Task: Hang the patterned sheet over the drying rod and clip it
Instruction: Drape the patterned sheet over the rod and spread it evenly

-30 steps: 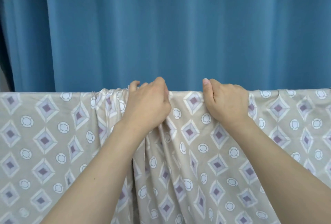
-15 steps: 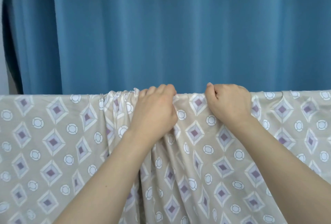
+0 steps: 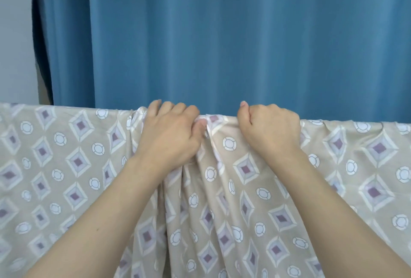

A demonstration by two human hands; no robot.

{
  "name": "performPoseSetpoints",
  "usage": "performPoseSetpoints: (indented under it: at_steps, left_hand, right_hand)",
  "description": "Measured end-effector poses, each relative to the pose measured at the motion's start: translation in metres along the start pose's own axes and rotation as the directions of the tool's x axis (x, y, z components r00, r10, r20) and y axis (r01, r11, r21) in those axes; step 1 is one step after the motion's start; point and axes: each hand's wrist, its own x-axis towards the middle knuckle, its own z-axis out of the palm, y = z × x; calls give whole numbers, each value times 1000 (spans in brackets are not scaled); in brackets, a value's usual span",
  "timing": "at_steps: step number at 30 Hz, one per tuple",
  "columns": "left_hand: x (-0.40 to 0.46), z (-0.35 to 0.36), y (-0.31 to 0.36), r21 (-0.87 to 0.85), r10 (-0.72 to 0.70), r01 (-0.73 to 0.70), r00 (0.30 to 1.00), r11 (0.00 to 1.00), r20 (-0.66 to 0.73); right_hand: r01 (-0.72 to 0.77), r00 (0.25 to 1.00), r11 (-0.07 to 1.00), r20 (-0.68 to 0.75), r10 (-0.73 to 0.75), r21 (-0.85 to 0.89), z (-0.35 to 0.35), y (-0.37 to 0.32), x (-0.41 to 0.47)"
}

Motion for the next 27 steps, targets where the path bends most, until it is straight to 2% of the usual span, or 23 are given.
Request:
performPoseSetpoints:
  at_steps: [3,7,9,13,15,16,18,19,20,22,24,27]
  left_hand:
    - [-3,-2,-20,-9,-117,117,993,993,-15]
    - [-5,0,-28,-2,-89,89,994,996,-57]
    - [-1,1,-27,12,-120,120,992,993,-45]
    - [-2,6,-23,3,-100,100,992,995,-75]
    - [-2,4,-27,-118,-66,58,996,991,-61]
    - [-1,1,-34,-276,-47,37,998,960,-32]
    - [4,-13,-58,-653,-34,70,997,754,67]
    - [6,-18,-73,-742,-51,93,996,664,79]
    - [7,-20,-89,-744,-78,97,995,661,60]
    - [5,-14,-118,-579,-114,89,994,811,-6]
    - [0,-1,-137,-418,-65,37,997,908,-52]
    - [-8,13,-148,-388,41,-96,988,917,-147]
  right_hand:
    - [-7,1000,1000,5,7,-15,2,6,0]
    - [-35,998,999,46,34,19,-1,11,1]
    - [-23,996,998,86,18,54,-5,1,3]
    - [52,995,967,75,-72,249,-10,-43,5]
    - [29,995,949,79,-57,313,-8,-65,8]
    - [21,996,957,79,-45,288,-3,-72,10]
    - [35,999,993,13,-37,116,9,-81,9]
    - [40,998,999,-48,-39,30,15,-83,6]
    - [22,995,1000,-95,-24,-17,18,-84,2]
    - [-35,985,998,-171,25,-51,22,-89,-1]
    - [-73,980,996,-189,61,-57,27,-92,-1]
    - [-102,975,991,-207,82,-86,33,-93,0]
